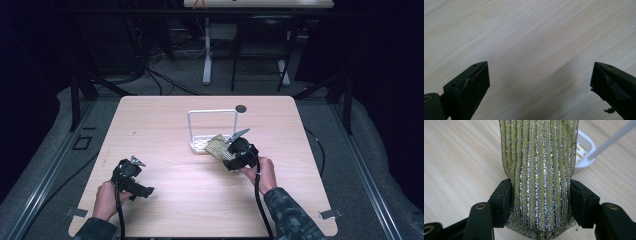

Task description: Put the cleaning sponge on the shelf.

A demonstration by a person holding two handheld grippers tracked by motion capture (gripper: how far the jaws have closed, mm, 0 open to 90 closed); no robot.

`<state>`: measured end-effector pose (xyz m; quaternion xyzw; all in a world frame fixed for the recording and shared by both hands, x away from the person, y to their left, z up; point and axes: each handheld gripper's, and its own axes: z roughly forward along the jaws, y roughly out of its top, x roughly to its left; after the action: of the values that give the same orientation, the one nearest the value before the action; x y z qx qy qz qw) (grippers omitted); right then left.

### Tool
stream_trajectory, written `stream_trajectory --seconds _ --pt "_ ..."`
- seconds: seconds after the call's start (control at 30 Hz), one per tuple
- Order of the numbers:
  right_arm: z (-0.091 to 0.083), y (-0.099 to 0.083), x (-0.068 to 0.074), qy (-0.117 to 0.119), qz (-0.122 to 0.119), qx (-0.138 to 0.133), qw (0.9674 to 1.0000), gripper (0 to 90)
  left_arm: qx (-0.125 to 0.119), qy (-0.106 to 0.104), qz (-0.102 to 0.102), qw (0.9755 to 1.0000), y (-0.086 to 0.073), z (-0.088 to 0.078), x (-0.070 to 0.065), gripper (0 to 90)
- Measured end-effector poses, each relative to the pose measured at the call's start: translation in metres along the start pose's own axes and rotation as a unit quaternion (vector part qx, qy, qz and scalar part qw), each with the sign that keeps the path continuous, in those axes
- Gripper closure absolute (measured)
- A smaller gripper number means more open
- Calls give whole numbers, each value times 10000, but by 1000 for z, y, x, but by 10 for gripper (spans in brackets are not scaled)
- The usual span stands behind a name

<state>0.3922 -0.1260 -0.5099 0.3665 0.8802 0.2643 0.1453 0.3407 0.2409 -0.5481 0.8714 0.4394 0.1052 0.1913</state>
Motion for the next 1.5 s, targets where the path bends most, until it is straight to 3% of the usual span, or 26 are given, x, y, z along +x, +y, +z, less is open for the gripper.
stream_trajectory --seconds 0.23,0.53,0.97,1.5 --pt "20 21 4 -169 102 -115 9997 410 6 -2 15 10000 0 0 0 24" --pt "39 39 6 -577 -127 43 9982 397 18 -24 39 10000 0 0 -1 24" --pt "55 51 4 -731 -162 138 9971 386 33 -36 83 10000 1 0 -3 24" --pt "77 55 4 -666 180 161 9975 363 29 -41 88 9999 1 0 -3 24"
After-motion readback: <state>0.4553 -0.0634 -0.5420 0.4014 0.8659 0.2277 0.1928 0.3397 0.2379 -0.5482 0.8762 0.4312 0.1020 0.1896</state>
